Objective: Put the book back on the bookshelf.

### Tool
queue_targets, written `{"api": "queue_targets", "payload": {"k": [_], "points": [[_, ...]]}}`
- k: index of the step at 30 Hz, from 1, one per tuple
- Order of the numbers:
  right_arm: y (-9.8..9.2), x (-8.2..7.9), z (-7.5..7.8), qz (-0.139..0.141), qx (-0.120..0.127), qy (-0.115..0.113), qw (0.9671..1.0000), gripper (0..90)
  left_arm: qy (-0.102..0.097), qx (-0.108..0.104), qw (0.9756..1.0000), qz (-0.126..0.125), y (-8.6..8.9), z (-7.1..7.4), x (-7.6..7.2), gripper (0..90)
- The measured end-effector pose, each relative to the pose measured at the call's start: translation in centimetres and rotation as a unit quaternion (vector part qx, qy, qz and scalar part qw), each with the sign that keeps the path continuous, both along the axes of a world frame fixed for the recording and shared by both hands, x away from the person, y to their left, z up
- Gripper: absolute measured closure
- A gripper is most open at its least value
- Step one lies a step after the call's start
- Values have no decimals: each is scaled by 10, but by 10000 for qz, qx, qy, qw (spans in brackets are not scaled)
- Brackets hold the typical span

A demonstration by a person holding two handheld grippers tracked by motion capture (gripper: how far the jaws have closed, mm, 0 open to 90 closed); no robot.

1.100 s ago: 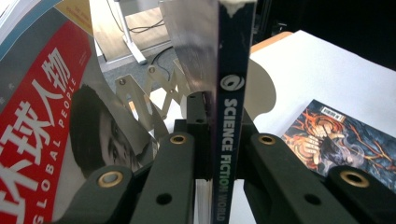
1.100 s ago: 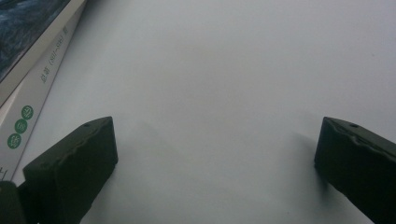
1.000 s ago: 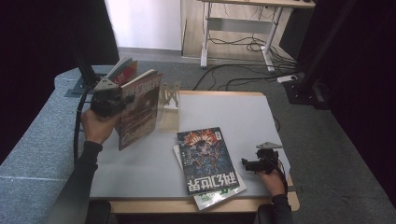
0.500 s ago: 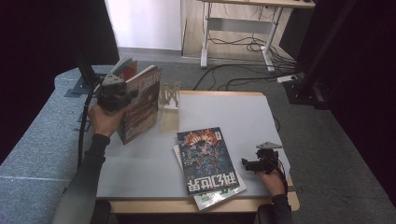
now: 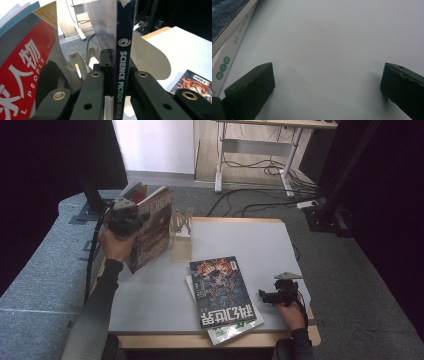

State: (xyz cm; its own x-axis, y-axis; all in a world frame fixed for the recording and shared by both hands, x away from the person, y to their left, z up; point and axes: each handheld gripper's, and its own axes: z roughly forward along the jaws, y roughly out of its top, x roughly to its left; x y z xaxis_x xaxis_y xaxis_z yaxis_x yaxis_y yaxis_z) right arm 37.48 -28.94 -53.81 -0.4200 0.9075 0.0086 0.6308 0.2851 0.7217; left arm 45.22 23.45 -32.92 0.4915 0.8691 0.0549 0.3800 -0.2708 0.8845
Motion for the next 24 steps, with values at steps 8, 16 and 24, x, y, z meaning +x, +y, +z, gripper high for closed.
{"api": "queue_targets", "payload": {"k": [8, 16, 24], "points": [[0, 0, 0, 1, 0, 0, 10000, 0, 94, -98, 9999, -105, 4, -3, -2, 836], [0, 0, 0, 0, -2, -2, 10000, 0, 384, 69, 9990, -196, 6, -1, -6, 830], [0, 0, 0, 0, -2, -3, 10000, 0, 734, 274, 9967, -214, 8, 2, -9, 823]]}}
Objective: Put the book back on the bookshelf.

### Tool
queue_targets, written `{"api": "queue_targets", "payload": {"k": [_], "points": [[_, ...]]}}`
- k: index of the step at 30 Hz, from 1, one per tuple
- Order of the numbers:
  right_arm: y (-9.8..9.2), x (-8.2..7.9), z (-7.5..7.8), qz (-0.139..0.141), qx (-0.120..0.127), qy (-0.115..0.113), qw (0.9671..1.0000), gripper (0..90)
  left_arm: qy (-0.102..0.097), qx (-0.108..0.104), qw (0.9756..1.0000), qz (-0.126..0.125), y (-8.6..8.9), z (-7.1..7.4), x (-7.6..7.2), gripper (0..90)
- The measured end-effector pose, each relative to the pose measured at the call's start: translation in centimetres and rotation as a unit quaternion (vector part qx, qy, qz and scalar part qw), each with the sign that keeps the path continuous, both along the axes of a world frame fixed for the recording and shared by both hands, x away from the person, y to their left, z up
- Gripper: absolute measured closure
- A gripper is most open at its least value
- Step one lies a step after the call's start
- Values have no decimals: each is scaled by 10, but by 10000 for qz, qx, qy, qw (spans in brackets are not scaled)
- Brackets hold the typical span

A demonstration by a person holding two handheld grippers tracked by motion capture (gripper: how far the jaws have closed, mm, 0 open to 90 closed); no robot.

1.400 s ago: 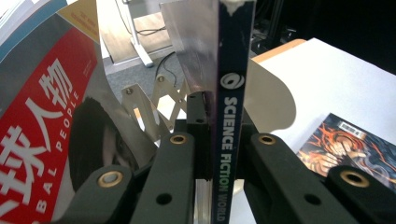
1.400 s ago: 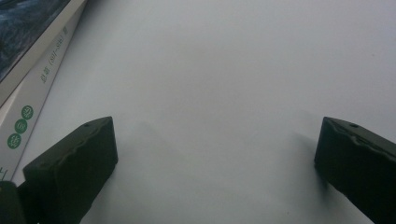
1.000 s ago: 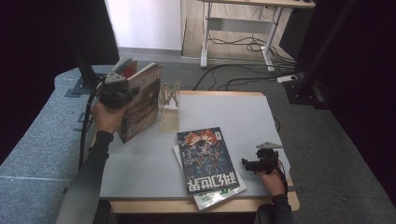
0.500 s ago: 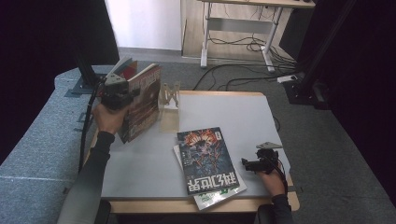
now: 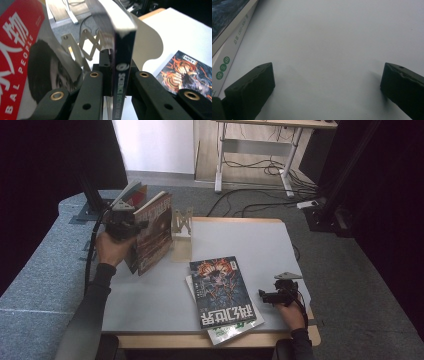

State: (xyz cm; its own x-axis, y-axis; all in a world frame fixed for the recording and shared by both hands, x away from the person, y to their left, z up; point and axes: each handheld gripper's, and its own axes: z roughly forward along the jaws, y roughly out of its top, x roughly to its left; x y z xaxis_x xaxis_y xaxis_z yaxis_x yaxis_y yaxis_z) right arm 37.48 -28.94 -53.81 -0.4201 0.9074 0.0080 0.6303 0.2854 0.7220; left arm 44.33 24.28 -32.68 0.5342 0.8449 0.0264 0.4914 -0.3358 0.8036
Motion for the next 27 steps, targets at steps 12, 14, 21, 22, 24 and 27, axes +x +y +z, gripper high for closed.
{"api": "queue_targets", "payload": {"k": [12, 14, 21, 22, 24, 27], "points": [[0, 0, 0, 0, -1, 0, 10000, 0, 315, 77, 9995, -11, 7, 0, -5, 809], [0, 0, 0, 0, -1, 0, 10000, 0, 349, 90, 9993, -23, 7, 0, -6, 808], [0, 0, 0, -1, -1, 1, 10000, 0, 515, 197, 9984, -76, 7, 1, -7, 797], [0, 0, 0, -1, -1, 0, 10000, 0, 531, 186, 9984, -65, 7, 1, -7, 800], [0, 0, 0, -1, -2, 0, 10000, 0, 566, 124, 9983, -58, 7, 1, -7, 814], [0, 0, 0, -1, -2, 0, 10000, 0, 550, 58, 9985, -50, 8, 2, -8, 836]]}}
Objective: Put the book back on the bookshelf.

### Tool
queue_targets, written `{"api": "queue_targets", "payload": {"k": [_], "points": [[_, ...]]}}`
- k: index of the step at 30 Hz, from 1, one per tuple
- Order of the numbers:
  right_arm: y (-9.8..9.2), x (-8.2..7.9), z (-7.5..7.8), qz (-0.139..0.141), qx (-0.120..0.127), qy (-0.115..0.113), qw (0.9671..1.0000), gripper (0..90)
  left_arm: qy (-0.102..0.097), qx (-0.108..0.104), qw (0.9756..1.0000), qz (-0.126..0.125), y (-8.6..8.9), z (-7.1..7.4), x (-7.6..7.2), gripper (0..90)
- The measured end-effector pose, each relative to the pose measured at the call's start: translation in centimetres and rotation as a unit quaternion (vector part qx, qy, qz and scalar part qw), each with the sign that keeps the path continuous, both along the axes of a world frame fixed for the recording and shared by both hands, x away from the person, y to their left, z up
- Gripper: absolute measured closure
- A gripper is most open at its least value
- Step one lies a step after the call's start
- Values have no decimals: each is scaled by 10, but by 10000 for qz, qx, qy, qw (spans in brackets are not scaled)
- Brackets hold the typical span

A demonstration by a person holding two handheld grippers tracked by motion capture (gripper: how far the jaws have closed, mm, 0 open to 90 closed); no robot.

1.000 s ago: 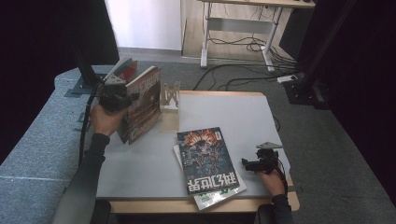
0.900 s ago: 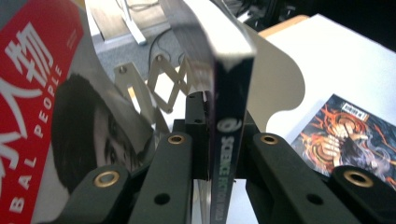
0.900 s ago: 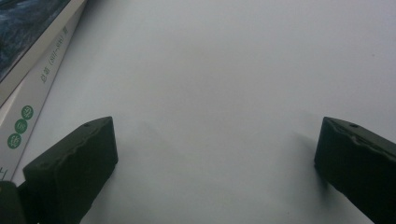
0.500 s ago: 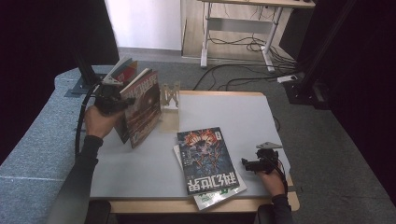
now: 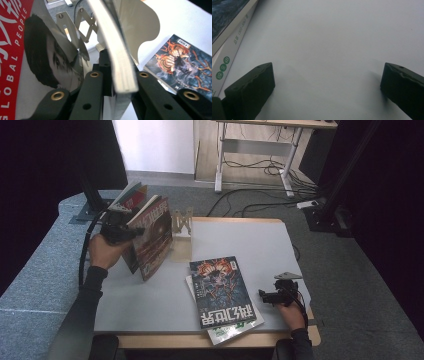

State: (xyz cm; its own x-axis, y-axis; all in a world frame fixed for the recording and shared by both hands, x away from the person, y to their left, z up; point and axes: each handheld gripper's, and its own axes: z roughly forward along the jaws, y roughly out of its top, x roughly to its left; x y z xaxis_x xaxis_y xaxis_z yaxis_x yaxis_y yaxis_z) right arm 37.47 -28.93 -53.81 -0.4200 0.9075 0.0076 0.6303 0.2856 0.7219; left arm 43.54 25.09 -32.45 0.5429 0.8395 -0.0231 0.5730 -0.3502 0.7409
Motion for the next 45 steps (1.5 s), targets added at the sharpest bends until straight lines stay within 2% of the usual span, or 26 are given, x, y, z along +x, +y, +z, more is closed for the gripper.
{"api": "queue_targets", "payload": {"k": [6, 14, 19, 29, 32, 37, 39, 42, 45], "points": [[0, 0, 0, 0, 0, -1, 10000, 0, -172, -49, 9998, 63, -2, 0, -1, 840], [0, 0, 0, 1, 1, 0, 10000, 0, -454, -147, 9985, 264, -4, 3, 3, 842], [0, 0, 0, 0, 1, 0, 10000, 0, -594, -392, 9967, 383, -3, 4, 9, 841], [0, 0, 0, 4, 2, -2, 10000, 0, -839, -408, 9938, 602, -11, -2, 19, 841], [0, 0, 0, 4, 1, -1, 10000, 0, -922, -305, 9933, 620, -14, -6, 21, 841], [0, 0, 0, 5, 2, -2, 10000, 0, -961, -152, 9931, 657, -15, -14, 24, 840], [0, 0, 0, 3, 2, -1, 10000, 0, -995, -230, 9925, 676, -12, -15, 24, 839], [0, 0, 0, 3, 2, -1, 10000, 0, -911, -279, 9935, 621, -8, -17, 23, 836], [0, 0, 0, 4, 0, -2, 10000, 0, -851, -220, 9945, 573, -7, -19, 22, 830]]}}
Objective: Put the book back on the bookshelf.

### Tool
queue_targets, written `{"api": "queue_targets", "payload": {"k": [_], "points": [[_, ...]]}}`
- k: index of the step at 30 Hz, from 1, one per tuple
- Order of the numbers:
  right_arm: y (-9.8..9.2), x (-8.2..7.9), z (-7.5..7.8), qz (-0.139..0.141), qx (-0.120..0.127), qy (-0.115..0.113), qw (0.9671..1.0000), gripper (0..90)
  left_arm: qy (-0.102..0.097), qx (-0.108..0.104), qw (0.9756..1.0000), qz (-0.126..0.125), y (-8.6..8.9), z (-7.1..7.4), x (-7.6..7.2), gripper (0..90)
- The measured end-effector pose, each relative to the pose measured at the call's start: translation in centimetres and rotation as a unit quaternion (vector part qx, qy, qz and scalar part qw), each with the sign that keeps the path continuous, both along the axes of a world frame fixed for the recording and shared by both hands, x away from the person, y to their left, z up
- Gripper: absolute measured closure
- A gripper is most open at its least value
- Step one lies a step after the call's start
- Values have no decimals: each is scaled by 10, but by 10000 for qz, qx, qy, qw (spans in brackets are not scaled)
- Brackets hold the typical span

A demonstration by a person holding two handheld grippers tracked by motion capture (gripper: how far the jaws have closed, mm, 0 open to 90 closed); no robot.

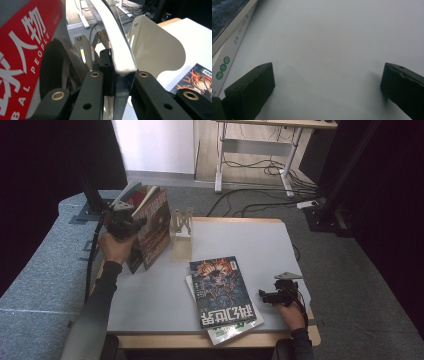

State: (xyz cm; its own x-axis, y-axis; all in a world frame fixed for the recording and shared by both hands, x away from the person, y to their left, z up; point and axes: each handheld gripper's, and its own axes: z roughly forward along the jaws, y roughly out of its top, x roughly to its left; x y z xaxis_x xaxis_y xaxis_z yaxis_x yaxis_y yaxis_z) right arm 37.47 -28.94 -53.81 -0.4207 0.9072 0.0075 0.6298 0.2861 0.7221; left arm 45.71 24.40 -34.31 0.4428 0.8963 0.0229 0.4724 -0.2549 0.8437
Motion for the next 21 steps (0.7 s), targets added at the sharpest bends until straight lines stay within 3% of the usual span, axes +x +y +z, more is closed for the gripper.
{"api": "queue_targets", "payload": {"k": [8, 13, 17, 21], "points": [[0, 0, 0, -1, -1, 0, 10000, 0, 120, 86, 9999, 13, -3, 0, -2, 805], [0, 0, 0, 4, -2, -1, 10000, 0, 454, 439, 9980, 74, -6, -2, 1, 763], [0, 0, 0, 3, -3, 1, 10000, 0, 586, 123, 9982, 66, -1, -1, 3, 828], [0, 0, 0, 2, -1, 4, 10000, 0, 435, 15, 9990, 111, 1, -3, 4, 839]]}}
